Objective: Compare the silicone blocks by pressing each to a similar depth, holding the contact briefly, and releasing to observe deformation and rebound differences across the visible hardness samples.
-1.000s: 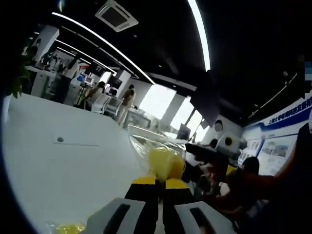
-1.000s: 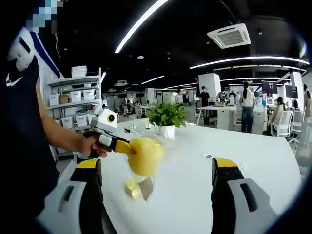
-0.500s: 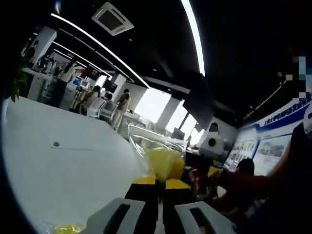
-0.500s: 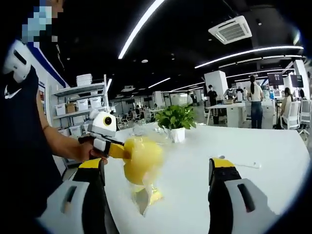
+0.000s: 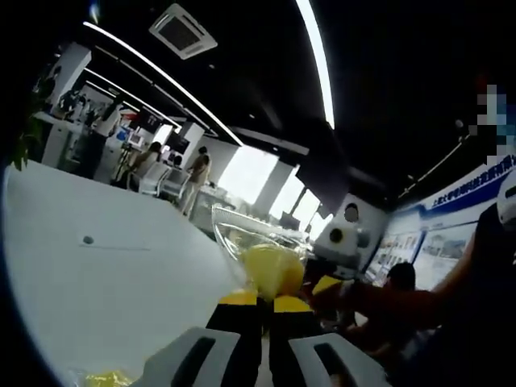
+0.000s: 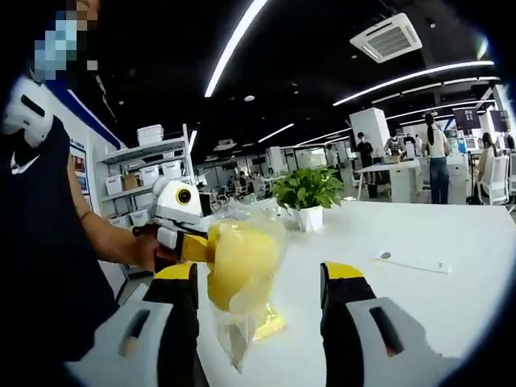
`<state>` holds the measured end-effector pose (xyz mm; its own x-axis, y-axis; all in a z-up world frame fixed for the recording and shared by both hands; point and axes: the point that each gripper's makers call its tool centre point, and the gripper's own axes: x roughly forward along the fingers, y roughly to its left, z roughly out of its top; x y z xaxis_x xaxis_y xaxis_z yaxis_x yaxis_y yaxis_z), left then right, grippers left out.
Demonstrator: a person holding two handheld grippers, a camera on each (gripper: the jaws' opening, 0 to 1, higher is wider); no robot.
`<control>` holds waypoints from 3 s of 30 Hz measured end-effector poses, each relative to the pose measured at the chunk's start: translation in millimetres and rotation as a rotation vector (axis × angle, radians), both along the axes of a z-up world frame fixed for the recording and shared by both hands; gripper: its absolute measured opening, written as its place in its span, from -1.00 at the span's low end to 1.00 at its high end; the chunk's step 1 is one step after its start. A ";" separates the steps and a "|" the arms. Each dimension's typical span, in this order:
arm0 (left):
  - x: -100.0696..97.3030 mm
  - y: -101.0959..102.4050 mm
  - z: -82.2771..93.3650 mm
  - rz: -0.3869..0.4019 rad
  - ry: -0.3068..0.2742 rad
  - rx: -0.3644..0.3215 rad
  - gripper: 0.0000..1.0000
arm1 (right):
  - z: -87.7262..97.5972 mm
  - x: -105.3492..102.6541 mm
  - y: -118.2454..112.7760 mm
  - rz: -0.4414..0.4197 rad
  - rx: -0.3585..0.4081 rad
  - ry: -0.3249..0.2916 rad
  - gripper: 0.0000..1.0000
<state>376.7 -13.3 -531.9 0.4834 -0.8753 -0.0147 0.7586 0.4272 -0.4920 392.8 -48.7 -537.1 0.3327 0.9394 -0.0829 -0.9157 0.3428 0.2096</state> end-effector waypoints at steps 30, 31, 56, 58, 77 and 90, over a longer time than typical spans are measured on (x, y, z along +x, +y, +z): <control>-7.4 0.2 -2.2 -0.027 0.025 -0.016 -1.00 | -6.1 -18.4 15.1 0.092 -0.016 0.064 -0.41; -7.4 0.1 -2.0 -0.027 0.024 -0.017 -1.00 | -5.8 -18.3 15.4 0.093 -0.014 0.065 -0.41; -10.0 -2.0 -8.0 -0.009 -0.006 0.047 -0.99 | -10.6 -23.2 16.3 0.112 -0.093 0.114 -0.99; -9.6 -2.3 -7.9 -0.004 -0.013 0.055 -0.99 | -9.5 -22.8 16.0 0.110 -0.100 0.115 -1.00; -12.2 -3.1 -13.2 0.002 -0.021 0.096 -0.92 | -13.8 -27.4 13.7 0.114 -0.073 0.148 -1.00; -13.3 -2.1 -22.0 -0.016 -0.033 0.121 -0.84 | -22.2 -31.7 13.5 0.113 -0.074 0.184 -1.00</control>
<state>363.4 -15.5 -553.9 0.4713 -0.8757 -0.1050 0.7806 0.4696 -0.4124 361.1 -35.2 -559.3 0.1981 0.9590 -0.2025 -0.8979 0.2604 0.3550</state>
